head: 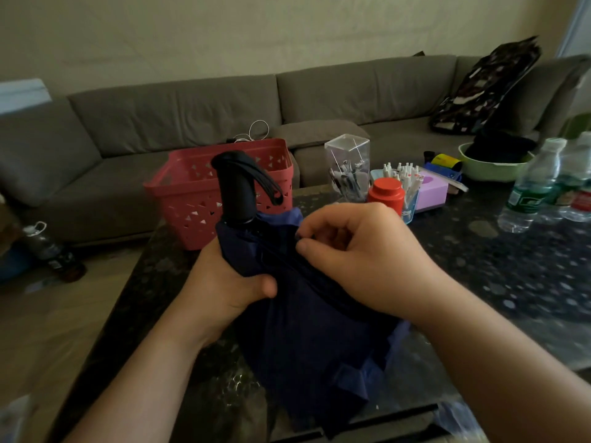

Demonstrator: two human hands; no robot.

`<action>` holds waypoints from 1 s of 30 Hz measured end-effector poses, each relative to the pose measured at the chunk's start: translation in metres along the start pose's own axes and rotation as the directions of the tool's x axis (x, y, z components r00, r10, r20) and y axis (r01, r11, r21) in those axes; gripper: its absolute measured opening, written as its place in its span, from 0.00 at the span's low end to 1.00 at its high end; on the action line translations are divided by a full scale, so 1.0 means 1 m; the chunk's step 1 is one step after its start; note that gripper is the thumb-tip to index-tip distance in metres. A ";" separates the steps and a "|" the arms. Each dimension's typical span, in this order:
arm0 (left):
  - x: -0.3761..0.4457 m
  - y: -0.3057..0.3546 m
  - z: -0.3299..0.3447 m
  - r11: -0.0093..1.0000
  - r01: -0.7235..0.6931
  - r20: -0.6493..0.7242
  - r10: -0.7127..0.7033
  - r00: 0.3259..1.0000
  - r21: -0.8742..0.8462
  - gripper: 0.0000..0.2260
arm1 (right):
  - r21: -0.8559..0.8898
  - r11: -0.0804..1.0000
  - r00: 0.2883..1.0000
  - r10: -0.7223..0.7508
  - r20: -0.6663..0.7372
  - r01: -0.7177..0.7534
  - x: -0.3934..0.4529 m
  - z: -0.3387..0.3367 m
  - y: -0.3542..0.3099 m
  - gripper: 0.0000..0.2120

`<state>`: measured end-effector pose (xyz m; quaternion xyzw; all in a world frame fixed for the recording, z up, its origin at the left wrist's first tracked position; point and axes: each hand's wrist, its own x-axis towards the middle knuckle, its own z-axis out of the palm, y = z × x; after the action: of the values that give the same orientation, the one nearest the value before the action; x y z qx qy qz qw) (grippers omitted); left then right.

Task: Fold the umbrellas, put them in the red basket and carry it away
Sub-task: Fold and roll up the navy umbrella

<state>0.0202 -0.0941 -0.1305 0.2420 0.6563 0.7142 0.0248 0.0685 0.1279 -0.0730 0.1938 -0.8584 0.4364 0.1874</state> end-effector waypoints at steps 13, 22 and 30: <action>-0.004 -0.015 0.028 0.964 0.099 -0.305 -0.020 0.952 0.245 0.20 | -0.230 0.969 0.996 -0.093 0.017 0.095 0.014 0.016 -0.011 0.04; 0.003 -0.003 -0.006 0.980 -0.080 -0.418 0.152 0.896 0.184 0.24 | 0.211 0.938 0.877 0.334 -0.345 -0.274 0.010 -0.075 0.031 0.05; 0.002 -0.001 -0.004 0.972 -0.120 -0.418 0.196 0.887 0.201 0.25 | 0.053 0.971 0.972 0.235 -0.010 -0.235 -0.002 -0.057 0.034 0.09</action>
<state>0.0160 -0.0972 -0.1310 0.1305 0.6816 0.6913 -0.2013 0.0617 0.1931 -0.0657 0.0920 -0.8622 0.4791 0.1364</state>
